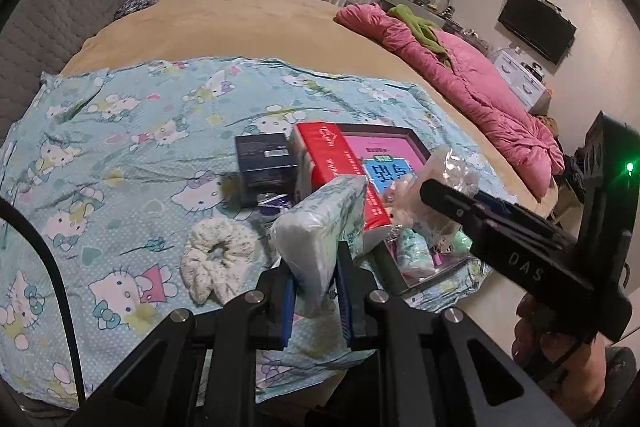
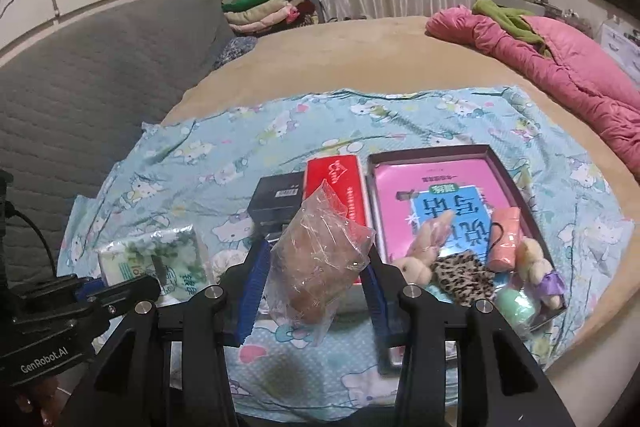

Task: Organize soft objects
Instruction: 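Carry the tissue pack and clear bag up over the pink book tray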

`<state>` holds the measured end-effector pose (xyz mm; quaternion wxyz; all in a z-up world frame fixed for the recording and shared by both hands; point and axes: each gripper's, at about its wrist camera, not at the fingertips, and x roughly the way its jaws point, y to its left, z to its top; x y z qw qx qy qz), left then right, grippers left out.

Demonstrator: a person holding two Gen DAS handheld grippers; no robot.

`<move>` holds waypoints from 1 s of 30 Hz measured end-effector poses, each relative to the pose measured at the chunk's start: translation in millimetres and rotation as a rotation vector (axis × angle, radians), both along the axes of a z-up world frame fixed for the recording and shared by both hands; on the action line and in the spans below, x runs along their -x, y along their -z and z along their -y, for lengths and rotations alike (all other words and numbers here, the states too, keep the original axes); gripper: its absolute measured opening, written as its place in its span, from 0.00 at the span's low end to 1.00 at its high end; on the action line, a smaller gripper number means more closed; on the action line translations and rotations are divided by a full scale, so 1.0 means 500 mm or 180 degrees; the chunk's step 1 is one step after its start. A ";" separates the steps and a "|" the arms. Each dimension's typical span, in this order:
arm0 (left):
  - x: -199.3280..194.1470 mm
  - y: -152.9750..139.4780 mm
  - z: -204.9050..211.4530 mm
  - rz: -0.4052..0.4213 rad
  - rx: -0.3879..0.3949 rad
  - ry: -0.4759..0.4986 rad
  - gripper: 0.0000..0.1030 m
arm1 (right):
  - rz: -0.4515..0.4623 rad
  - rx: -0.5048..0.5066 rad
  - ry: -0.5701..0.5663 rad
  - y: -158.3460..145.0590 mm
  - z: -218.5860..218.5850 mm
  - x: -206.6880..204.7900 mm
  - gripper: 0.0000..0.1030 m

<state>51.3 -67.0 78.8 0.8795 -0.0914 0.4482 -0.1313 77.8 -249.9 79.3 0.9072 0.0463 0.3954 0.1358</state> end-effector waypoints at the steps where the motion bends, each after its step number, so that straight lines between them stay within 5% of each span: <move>1: 0.000 -0.001 0.008 -0.0005 -0.0008 0.0020 0.18 | 0.0009 -0.0010 0.0020 -0.003 0.007 0.000 0.45; 30: -0.064 -0.048 0.198 0.0098 -0.0168 0.0419 0.18 | 0.0220 -0.0017 0.0350 -0.059 0.184 0.009 0.45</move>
